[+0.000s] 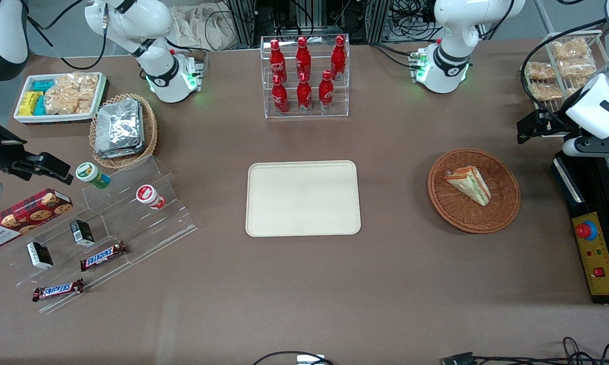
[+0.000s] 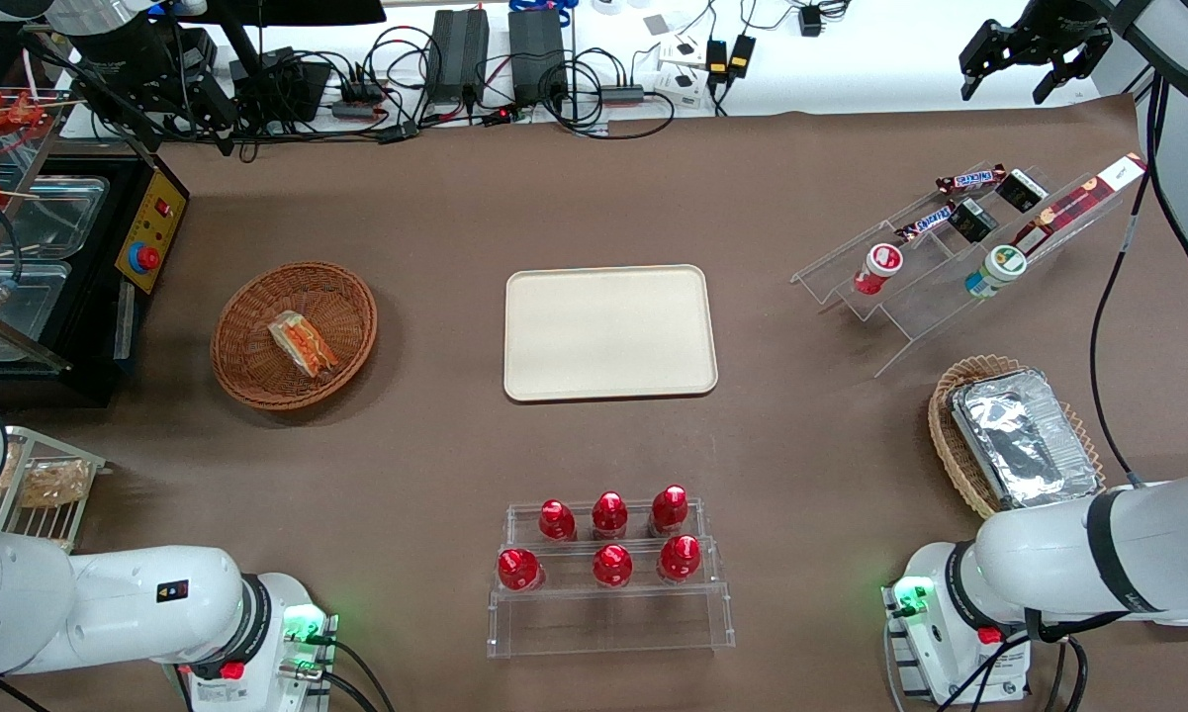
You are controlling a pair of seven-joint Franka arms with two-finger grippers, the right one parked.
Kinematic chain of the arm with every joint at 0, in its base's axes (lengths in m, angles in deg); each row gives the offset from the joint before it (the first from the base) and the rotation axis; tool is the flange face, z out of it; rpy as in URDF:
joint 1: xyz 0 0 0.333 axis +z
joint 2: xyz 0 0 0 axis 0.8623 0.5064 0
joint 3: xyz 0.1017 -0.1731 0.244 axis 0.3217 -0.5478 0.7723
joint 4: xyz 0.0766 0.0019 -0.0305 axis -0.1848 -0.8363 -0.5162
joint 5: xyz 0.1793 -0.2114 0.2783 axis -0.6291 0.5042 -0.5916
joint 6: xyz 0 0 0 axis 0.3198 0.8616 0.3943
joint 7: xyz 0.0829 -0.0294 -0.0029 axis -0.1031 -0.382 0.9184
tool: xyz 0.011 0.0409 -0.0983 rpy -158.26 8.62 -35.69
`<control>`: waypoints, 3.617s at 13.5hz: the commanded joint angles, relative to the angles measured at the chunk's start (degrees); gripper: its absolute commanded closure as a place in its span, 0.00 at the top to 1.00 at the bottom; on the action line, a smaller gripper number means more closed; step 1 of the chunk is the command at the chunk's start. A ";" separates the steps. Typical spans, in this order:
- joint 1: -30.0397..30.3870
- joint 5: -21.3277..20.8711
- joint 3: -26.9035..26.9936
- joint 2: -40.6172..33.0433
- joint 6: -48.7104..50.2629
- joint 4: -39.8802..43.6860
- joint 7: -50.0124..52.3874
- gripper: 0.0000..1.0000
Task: Place sandwich from basket to tray
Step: 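Move the left gripper over the wrapped sandwich in the wicker basket, then lower the left gripper and close it on the wrapped sandwich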
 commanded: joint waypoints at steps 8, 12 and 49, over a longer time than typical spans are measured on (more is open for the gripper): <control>-0.12 0.14 0.84 -0.32 -1.73 -4.96 0.03 1.00; 0.76 -0.13 1.19 -5.06 -14.02 -19.44 4.77 1.00; 1.29 -0.66 0.66 8.28 -68.71 -53.94 39.58 0.98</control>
